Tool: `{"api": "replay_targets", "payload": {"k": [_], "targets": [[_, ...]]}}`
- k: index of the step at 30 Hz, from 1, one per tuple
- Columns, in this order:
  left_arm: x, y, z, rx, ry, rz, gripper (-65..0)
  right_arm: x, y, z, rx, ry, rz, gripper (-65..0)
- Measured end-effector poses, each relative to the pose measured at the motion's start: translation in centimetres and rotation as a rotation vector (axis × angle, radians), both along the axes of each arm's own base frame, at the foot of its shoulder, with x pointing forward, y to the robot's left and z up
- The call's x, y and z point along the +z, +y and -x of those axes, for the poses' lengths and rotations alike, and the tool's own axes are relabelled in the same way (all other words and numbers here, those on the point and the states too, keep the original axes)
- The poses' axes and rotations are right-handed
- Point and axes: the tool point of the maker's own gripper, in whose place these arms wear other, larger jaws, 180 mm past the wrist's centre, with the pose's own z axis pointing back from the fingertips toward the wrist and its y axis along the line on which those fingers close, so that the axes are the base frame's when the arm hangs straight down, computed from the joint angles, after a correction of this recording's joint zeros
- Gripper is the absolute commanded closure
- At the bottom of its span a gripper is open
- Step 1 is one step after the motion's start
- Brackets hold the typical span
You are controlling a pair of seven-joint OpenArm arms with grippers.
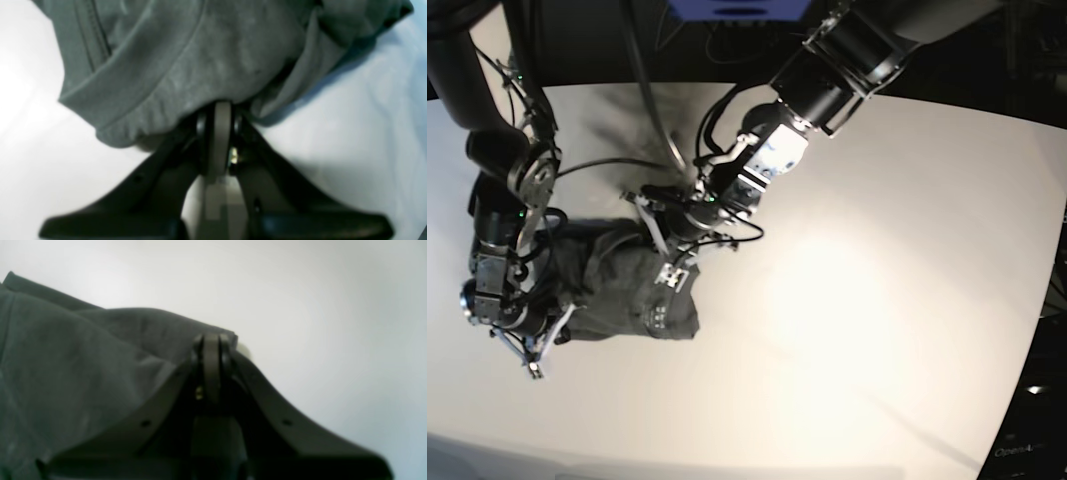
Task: Fold the T-shirt properly
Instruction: 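Lower the left gripper onto the bundle and tuck its edge, then push the bundle sides inward with both grippers to square it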
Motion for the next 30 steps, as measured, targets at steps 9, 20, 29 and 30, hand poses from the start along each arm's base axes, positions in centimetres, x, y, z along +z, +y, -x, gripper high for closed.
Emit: {"api": "replay_targets", "payload": {"k": [9, 20, 29, 30], "targets": [[0.1, 2.3, -3.8, 0.077, -0.055, -0.016, -2.7, -2.6, -2.4, 3.5, -0.056, 0.022, -0.010, 0.0], [-0.1, 4.7, -8.1, 0.134, -0.166, -0.047, -2.7, -3.1, -5.4, 10.6, -0.128, 0.009, 0.169, 0.0], [0.3, 4.9, -8.7, 0.140, -0.172, -0.053, -2.7, -2.7, -3.0, 15.8, -0.135, 0.053, 0.287, 0.0], [0.3, 4.9, -8.7, 0.140, -0.172, -0.052, -2.7, -2.6, -2.8, 15.9, -0.135, 0.057, 0.288, 0.0]]}}
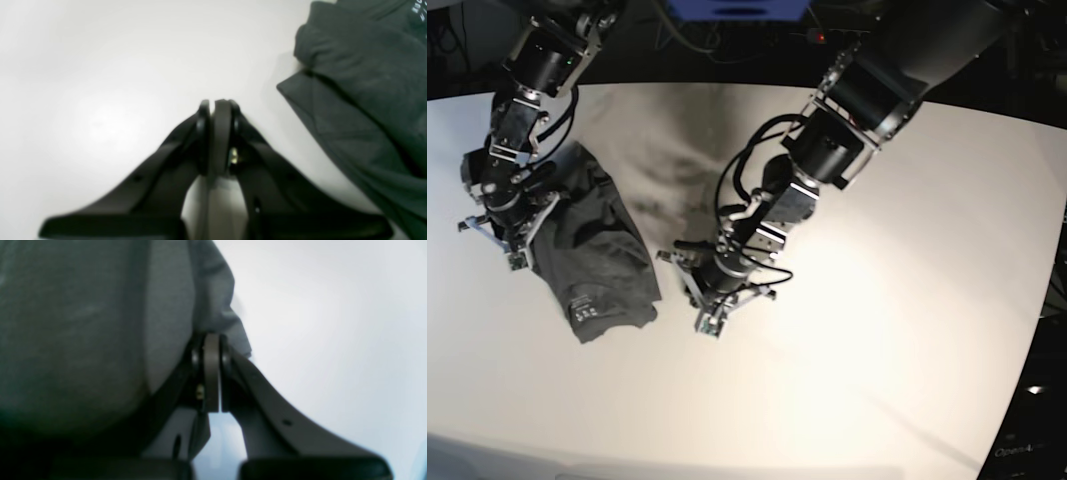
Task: Fold the T-shirt properly
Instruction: 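Push the bundle sides inward with both grippers to square it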
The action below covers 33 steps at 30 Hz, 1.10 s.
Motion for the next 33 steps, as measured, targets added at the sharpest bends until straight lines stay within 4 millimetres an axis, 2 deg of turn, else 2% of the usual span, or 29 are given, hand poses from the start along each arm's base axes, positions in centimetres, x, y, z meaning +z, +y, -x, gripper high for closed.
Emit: {"api": "replay_targets", "payload": {"k": [11, 19, 27, 33], "targets": [[-0.5, -0.4, 1.0, -0.002, -0.002, 0.020, -2.7, 0.4, 4.5, 3.2, -0.011, 0.002, -0.034, 0.0], [-0.4, -0.4, 0.9, -0.002, -0.003, 0.020, -2.7, 1.0, 4.5, 4.1, -0.027, 0.035, -0.008, 0.0], [-0.4, -0.4, 0.9, -0.004, -0.001, 0.018, -2.7, 0.5, 4.5, 5.1, -0.027, 0.047, -0.011, 0.0], [0.2, -0.8, 0.9, -0.010, -0.004, 0.030, -2.7, 0.2, 5.0, 5.9, -0.072, 0.054, -0.090, 0.0]]}}
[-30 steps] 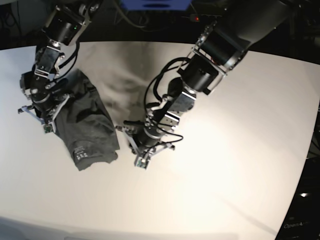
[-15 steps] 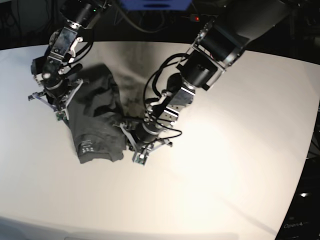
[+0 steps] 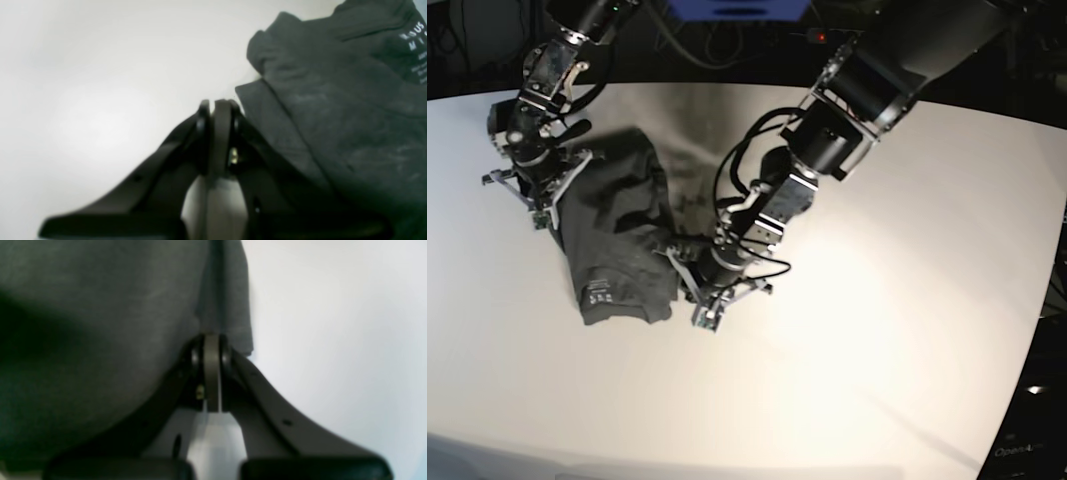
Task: Fold the T-shirt properly
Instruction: 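Push the bundle sides inward with both grippers to square it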
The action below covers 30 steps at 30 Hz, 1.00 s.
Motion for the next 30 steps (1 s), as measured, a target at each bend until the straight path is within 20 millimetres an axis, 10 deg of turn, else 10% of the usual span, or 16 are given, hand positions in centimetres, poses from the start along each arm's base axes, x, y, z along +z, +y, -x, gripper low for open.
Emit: {"api": "replay_targets", "payload": {"k": [10, 30], "targets": [[0.0, -0.2, 0.1, -0.007, 0.000, -0.002, -2.7, -0.1, 0.2, 0.3, 0.003, 0.003, -0.004, 0.0], [-0.1, -0.1, 0.2, -0.007, 0.005, -0.005, -2.7, -0.4, 6.7, 0.2, 0.147, -0.045, -0.145, 0.0]]}}
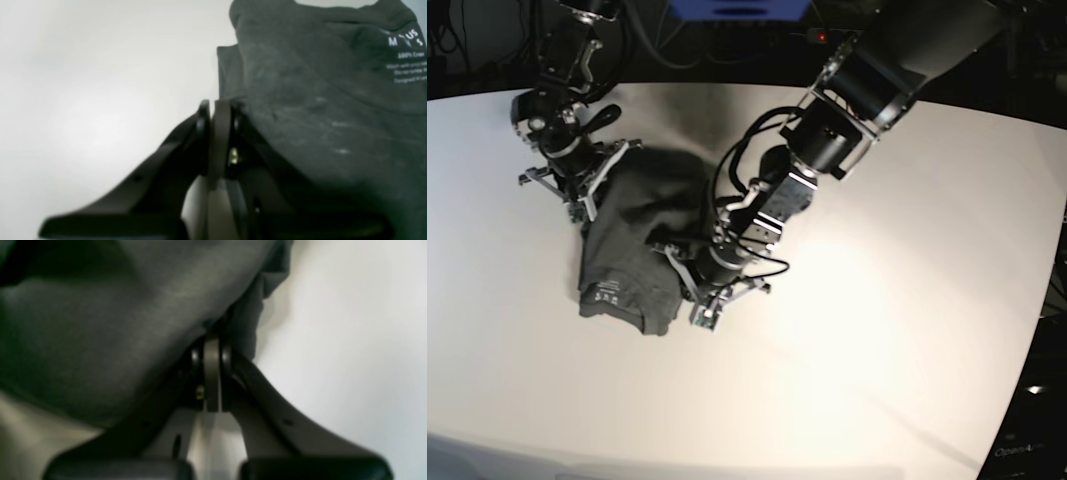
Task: Fold the T-shirt properly
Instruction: 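Push the bundle sides inward with both grippers to square it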
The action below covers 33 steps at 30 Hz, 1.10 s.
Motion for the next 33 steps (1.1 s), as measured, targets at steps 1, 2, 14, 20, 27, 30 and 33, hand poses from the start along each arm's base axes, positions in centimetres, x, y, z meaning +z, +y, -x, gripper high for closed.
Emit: {"api": "replay_targets", "payload": {"k": [1, 2, 14, 20, 27, 30, 33], "targets": [[0.0, 0.0, 0.0, 0.000, 0.001, 0.000, -2.7, 0.1, 0.2, 0.0, 0.008, 0.002, 0.003, 0.0], [0.0, 0.0, 0.0, 0.000, 0.001, 0.000, -2.7, 0.2, 0.5, 0.0, 0.013, 0.007, 0.000, 0.0], [0.0, 0.0, 0.0, 0.000, 0.001, 0.000, -2.7, 0.4, 1.1, 0.2, 0.014, 0.002, -0.045, 0.0], [-0.1, 0.2, 0.0, 0.003, 0.001, -0.001, -2.7, 0.5, 0.4, 0.3, 0.005, 0.000, -0.037, 0.0], [-0.4, 2.7, -0.8, 0.027, -0.017, -0.033, -2.7, 0.6, -0.7, 0.3, 0.006, 0.002, -0.013, 0.0], [-0.6, 3.5, -0.6, 0.031, -0.030, -0.033, -2.7, 0.7, -1.4, 0.3, 0.016, 0.006, 0.010, 0.0], [-0.3, 3.9, -0.4, 0.028, -0.028, -0.039, -2.7, 0.7, -2.5, 0.5, 0.017, 0.017, 0.042, 0.0]]}}
